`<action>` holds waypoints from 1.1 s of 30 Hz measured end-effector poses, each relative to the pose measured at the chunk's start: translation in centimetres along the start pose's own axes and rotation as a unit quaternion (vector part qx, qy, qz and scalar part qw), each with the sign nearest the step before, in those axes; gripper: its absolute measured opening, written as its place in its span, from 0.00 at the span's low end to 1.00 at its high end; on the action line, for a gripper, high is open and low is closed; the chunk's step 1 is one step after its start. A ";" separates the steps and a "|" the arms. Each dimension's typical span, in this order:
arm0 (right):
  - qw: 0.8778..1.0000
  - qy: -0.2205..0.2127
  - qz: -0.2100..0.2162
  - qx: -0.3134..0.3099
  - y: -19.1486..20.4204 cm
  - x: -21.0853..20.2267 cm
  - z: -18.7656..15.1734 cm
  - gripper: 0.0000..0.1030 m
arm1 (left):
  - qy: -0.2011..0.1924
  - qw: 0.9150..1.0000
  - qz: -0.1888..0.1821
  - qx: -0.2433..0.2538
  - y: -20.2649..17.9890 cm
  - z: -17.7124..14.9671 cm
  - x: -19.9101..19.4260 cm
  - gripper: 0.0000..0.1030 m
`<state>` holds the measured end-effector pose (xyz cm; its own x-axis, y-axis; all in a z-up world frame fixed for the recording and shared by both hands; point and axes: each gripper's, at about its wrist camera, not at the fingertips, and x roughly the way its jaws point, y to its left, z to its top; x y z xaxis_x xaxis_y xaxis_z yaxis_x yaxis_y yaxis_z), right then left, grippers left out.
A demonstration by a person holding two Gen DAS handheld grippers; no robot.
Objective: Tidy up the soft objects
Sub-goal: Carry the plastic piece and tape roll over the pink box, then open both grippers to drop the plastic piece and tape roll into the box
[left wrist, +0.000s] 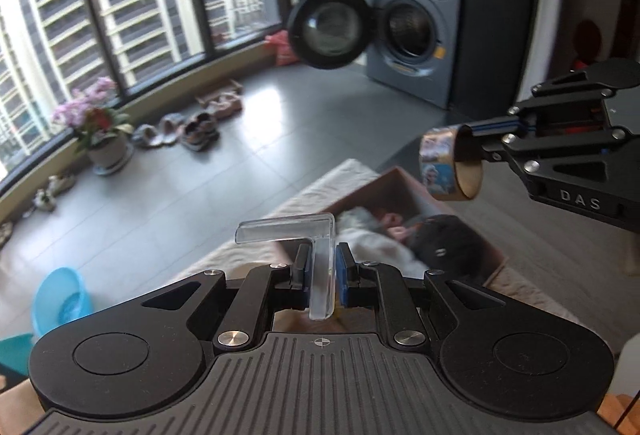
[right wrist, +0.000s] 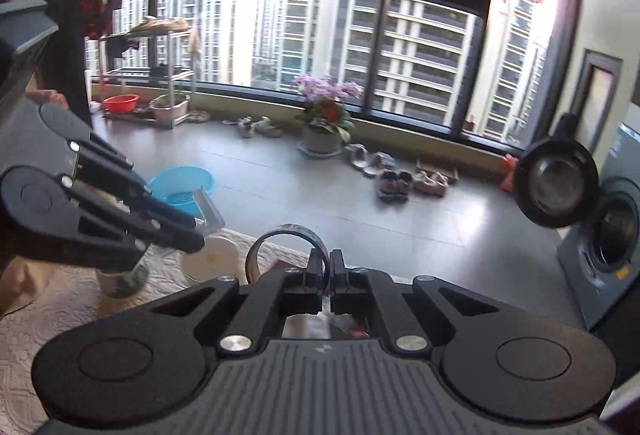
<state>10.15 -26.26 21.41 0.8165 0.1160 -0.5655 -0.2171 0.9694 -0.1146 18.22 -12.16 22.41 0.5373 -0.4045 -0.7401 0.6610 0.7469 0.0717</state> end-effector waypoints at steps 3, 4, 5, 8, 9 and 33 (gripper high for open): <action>1.000 0.006 -0.004 0.018 -1.9 0.5 -1.1 0.03 | 0.007 0.999 -0.039 -0.009 -1.3 -0.4 2.6 0.15; 1.000 0.009 -0.005 0.024 -2.4 1.0 -1.4 0.03 | 0.010 0.998 -0.054 -0.015 -1.5 -1.1 3.5 0.15; 0.999 0.013 -0.005 0.029 -2.9 1.5 -1.9 0.03 | 0.013 0.997 -0.067 -0.023 -1.8 -1.6 4.6 0.15; 0.999 0.025 -0.006 0.041 -3.9 3.1 -3.5 0.03 | 0.020 0.994 -0.100 -0.041 -2.3 -3.7 8.5 0.15; 0.998 0.031 -0.008 0.046 -4.1 3.9 -4.1 0.03 | 0.014 0.993 -0.105 -0.049 -2.2 -4.4 9.5 0.15; 0.976 0.182 -0.002 0.120 -3.5 16.4 -7.7 0.10 | -0.039 0.985 -0.117 -0.121 -0.6 -9.4 12.2 0.18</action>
<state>20.19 -29.44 6.21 0.5627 0.0707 -0.8237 -0.0480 0.9975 0.0528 19.47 -12.55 7.09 0.4290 -0.6127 -0.6637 0.6323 0.7284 -0.2638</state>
